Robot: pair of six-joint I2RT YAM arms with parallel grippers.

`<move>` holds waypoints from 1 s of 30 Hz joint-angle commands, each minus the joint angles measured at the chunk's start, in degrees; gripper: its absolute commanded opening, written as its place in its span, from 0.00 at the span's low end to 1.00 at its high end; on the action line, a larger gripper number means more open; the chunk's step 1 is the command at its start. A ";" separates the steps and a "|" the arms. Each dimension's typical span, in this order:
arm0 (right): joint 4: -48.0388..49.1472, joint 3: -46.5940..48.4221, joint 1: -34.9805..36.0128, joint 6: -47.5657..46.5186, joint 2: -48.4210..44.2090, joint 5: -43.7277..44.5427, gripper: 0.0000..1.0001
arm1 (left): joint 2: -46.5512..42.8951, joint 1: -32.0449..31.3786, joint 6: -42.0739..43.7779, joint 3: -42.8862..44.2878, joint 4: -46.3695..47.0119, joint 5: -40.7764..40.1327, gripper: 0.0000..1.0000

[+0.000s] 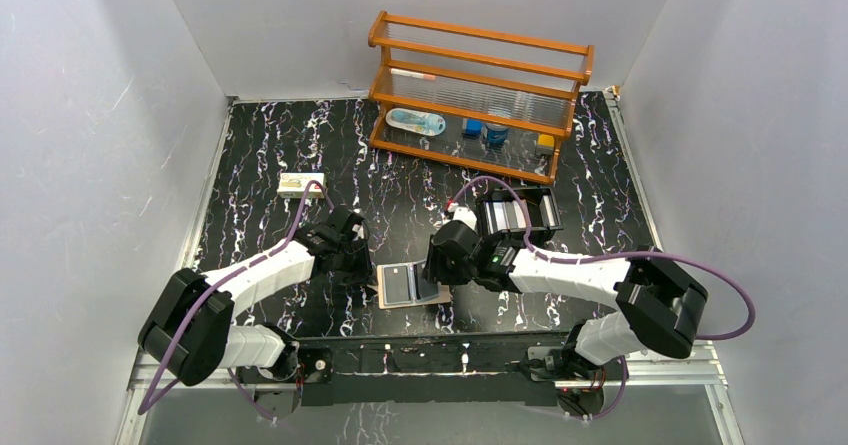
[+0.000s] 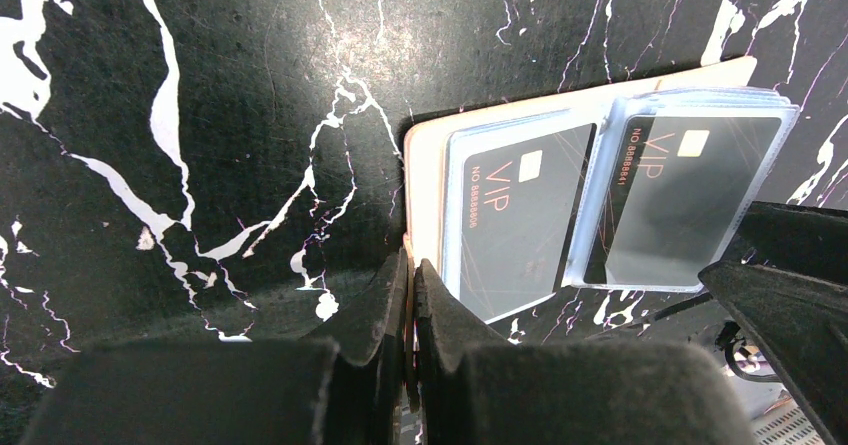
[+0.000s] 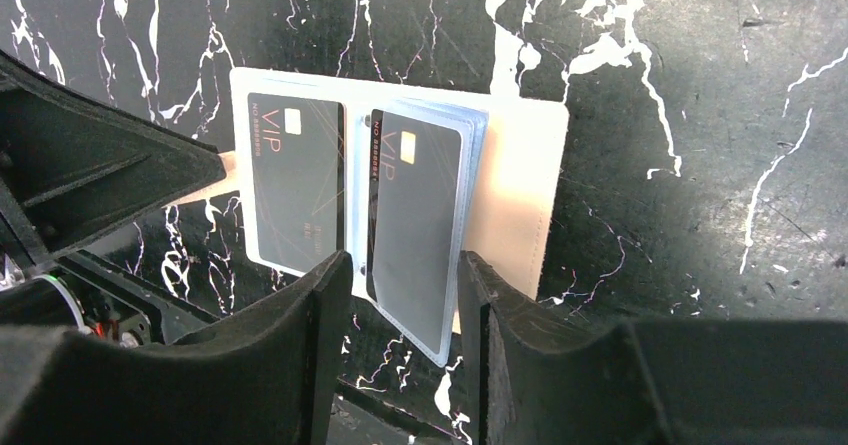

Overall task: Put the credit cards into the card holder
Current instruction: Turn over the card slot in the card holder.

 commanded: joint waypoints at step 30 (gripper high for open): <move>4.86 2.30 1.02 -4.02 -1.00 2.21 0.50 | -5.88 0.30 -3.70 1.41 -1.74 1.91 0.41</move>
